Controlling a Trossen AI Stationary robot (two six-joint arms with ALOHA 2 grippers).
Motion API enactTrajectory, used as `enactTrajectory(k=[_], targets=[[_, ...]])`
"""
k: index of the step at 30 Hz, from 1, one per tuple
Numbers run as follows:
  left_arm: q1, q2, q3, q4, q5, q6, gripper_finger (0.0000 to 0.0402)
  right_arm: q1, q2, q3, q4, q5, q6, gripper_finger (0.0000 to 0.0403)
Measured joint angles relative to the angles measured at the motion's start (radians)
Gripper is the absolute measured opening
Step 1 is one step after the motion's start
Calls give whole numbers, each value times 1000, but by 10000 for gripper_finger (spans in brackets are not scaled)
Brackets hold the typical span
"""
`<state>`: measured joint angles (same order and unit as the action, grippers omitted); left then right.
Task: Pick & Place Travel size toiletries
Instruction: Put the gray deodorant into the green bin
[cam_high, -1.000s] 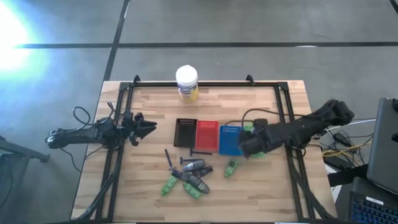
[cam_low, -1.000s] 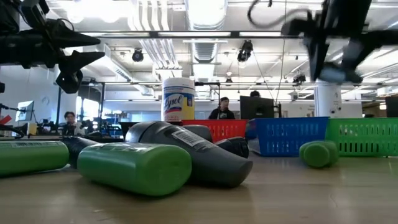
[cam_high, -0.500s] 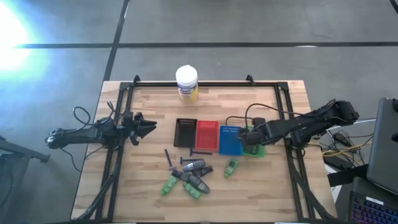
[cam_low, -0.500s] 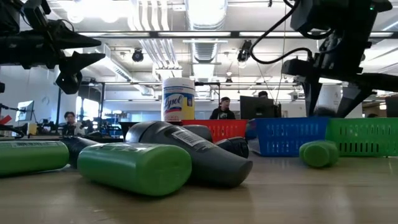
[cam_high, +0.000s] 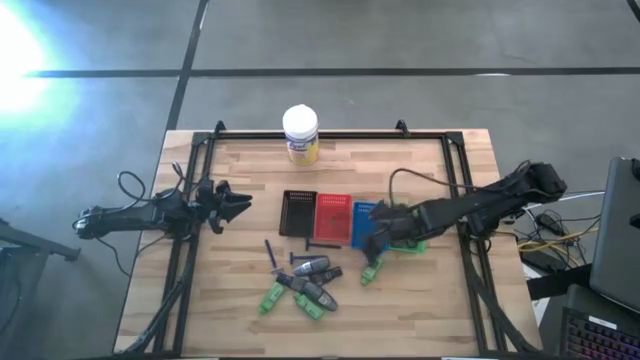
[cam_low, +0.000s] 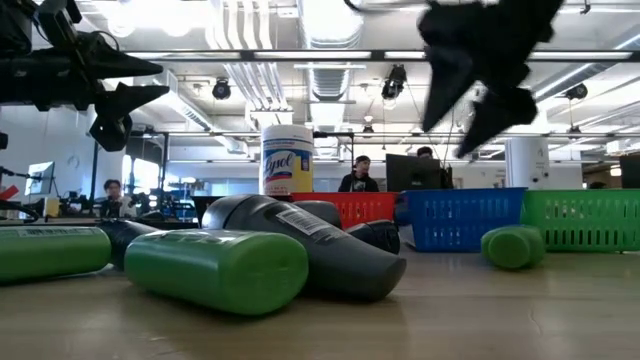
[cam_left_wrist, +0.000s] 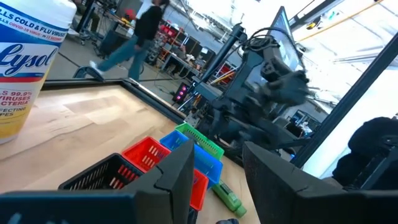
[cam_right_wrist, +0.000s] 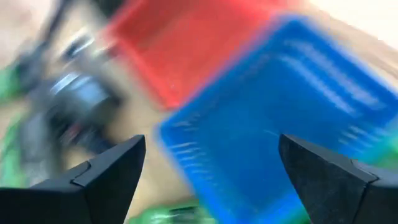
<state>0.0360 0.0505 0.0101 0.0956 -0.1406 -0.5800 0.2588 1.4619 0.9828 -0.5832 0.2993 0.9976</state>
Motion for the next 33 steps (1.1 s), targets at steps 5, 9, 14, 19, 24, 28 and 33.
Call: enactTrajectory(k=[5,9,14,19,24,28,33], targets=[[0,0,0,0,0,0,142,5,183,166,7,-146,-170,351],[0,0,0,0,0,0,142,15,330,306,-22,-244,-292,338],[0,0,0,0,0,0,142,65,476,463,-32,-258,-387,327],[0,0,0,0,0,0,142,93,598,592,-43,-247,-376,331],[0,0,0,0,0,0,142,129,688,689,-50,-248,-336,341],[0,0,0,-1,0,0,142,150,726,734,-50,-197,-278,347],[0,0,0,-2,1,-8,142,158,742,732,-60,-86,-159,342]])
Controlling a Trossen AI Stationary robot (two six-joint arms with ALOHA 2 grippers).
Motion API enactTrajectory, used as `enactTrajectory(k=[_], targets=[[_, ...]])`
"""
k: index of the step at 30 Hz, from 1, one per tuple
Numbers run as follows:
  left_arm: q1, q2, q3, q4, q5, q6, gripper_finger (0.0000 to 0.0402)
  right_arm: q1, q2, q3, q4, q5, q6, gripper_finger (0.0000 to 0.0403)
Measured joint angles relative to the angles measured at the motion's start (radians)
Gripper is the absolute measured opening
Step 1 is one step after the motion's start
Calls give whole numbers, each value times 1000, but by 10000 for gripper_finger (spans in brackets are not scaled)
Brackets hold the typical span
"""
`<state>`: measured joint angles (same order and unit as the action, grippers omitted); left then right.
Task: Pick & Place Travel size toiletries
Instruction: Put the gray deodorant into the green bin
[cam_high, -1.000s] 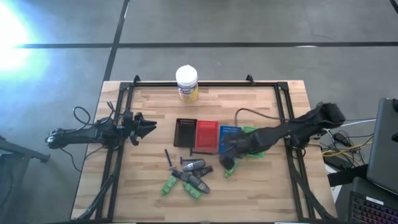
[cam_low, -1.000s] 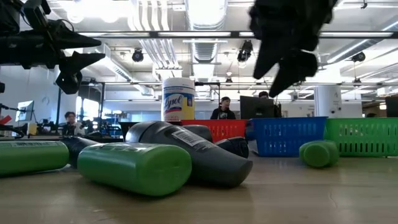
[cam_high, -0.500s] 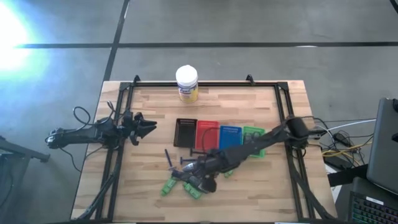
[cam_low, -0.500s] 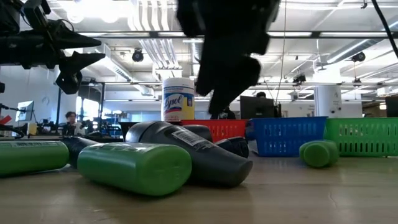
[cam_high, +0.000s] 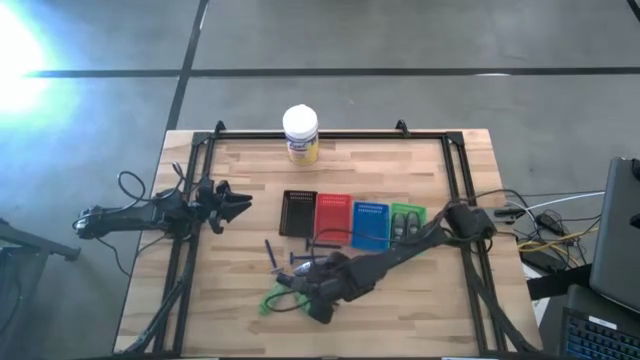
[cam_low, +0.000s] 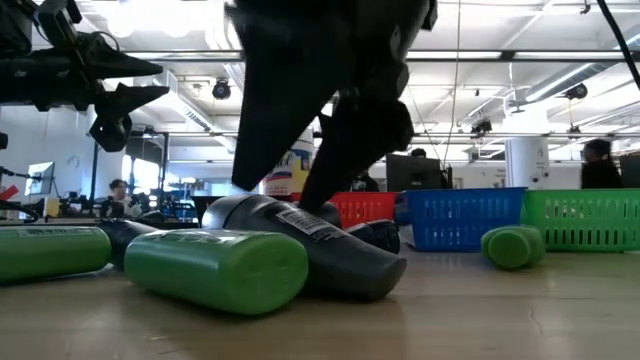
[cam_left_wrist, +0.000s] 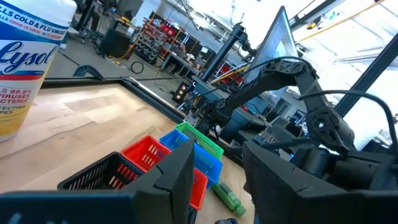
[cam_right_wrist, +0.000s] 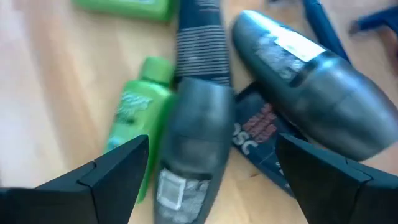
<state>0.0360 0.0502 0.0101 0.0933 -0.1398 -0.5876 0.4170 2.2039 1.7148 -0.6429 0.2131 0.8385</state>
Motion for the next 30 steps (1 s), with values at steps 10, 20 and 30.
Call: enactTrajectory(k=[10,20,30], targets=[[0,0,0,0,0,0,142,28,108,69,28,32,181,310],[0,0,0,0,0,-43,142,24,198,238,-138,54,255,257],[0,0,0,0,0,-50,142,32,200,331,-343,-17,260,201]])
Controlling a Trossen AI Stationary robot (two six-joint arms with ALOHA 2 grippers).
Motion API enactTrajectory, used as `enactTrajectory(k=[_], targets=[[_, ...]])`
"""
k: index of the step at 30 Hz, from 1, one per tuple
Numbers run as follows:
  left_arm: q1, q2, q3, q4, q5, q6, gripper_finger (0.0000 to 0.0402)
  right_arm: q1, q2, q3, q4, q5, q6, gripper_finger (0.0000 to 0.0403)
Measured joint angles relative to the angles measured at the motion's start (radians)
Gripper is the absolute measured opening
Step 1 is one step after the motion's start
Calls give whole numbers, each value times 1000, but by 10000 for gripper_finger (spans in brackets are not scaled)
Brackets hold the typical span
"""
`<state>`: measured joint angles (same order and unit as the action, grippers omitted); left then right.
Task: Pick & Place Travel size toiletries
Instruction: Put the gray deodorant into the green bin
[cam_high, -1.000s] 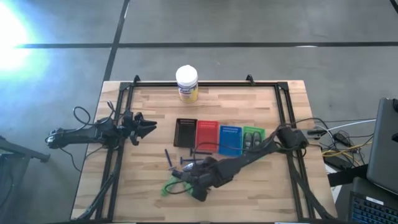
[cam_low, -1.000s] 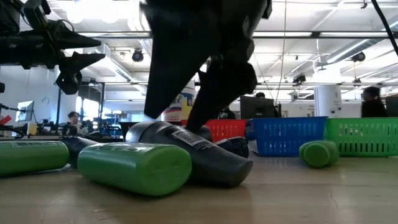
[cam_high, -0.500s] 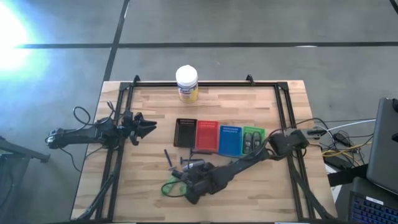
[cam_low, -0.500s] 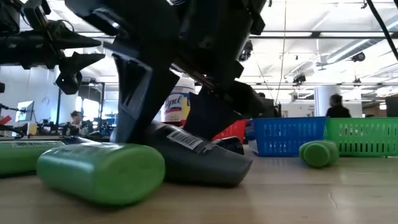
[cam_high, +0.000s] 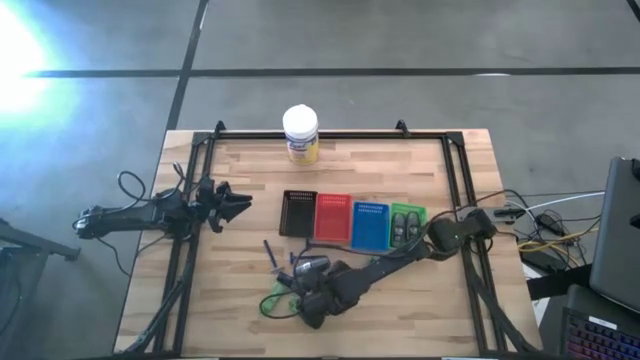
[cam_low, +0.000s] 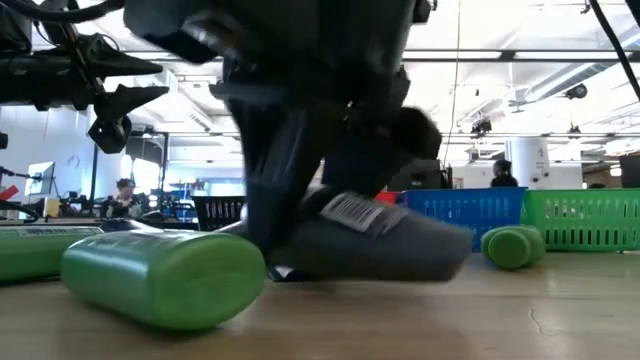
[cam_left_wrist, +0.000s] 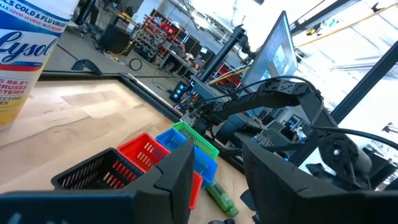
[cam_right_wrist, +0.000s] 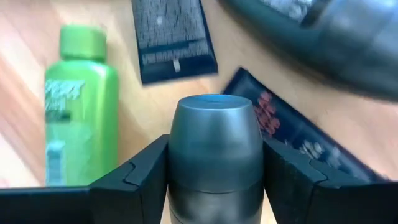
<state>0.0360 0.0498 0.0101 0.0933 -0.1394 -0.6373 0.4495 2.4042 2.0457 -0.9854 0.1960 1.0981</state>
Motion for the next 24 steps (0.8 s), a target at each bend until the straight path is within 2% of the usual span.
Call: enactTrajectory(k=[8,11,16,19,24], targets=[[0,0,0,0,0,0,142,53,-30,93,-191,34,220,201],[0,0,0,0,0,0,142,80,-60,90,-287,85,372,201],[0,0,0,0,0,0,142,128,-137,62,-515,174,721,201],[0,0,0,0,0,0,142,136,-213,-2,-592,191,879,201],[0,0,0,0,-1,1,142,112,-429,-247,-584,213,1023,201]])
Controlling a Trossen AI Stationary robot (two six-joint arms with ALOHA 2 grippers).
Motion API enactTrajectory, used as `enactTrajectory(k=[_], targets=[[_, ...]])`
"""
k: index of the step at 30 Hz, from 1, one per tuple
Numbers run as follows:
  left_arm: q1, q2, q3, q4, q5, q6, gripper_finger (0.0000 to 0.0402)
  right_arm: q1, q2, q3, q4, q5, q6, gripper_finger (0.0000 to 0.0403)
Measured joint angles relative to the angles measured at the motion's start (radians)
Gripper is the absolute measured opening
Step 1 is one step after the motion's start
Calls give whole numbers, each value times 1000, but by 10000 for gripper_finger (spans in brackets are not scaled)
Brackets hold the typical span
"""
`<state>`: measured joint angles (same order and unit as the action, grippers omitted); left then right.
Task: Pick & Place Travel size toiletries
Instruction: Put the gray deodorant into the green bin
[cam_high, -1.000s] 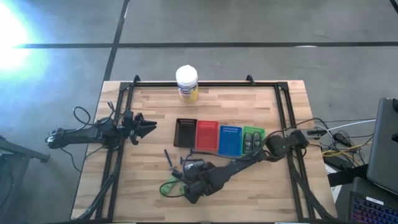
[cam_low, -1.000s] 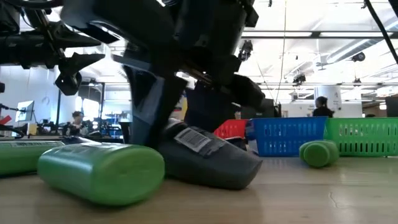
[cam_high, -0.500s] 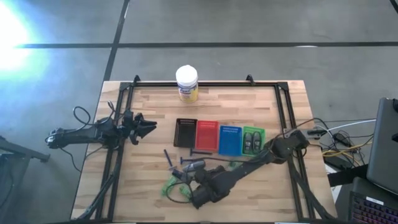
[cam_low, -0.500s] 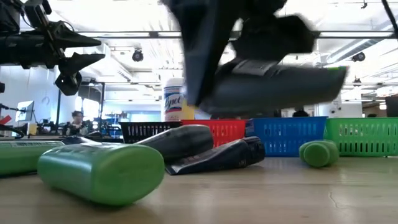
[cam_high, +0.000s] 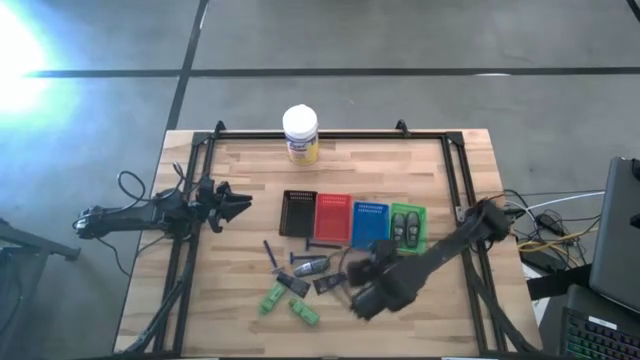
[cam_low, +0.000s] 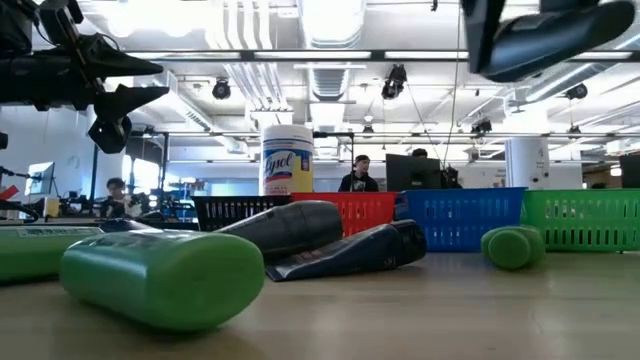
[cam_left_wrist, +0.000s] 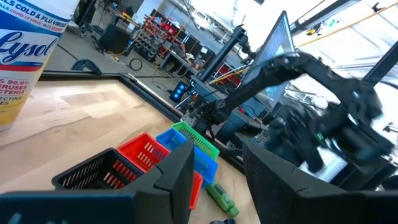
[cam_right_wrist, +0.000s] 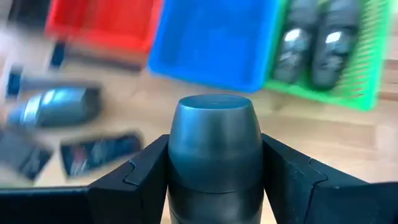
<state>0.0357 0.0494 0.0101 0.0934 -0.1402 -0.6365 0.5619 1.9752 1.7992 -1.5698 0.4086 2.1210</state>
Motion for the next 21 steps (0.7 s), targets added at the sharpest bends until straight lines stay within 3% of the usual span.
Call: enactTrajectory(k=[7,14,21], targets=[[0,0,0,1,0,0,142,-44,-350,-412,7,82,174,202],[0,0,0,2,-1,8,142,-193,-608,-747,220,54,21,208],[0,0,0,2,-17,8,142,-295,-691,-958,465,46,-86,210]])
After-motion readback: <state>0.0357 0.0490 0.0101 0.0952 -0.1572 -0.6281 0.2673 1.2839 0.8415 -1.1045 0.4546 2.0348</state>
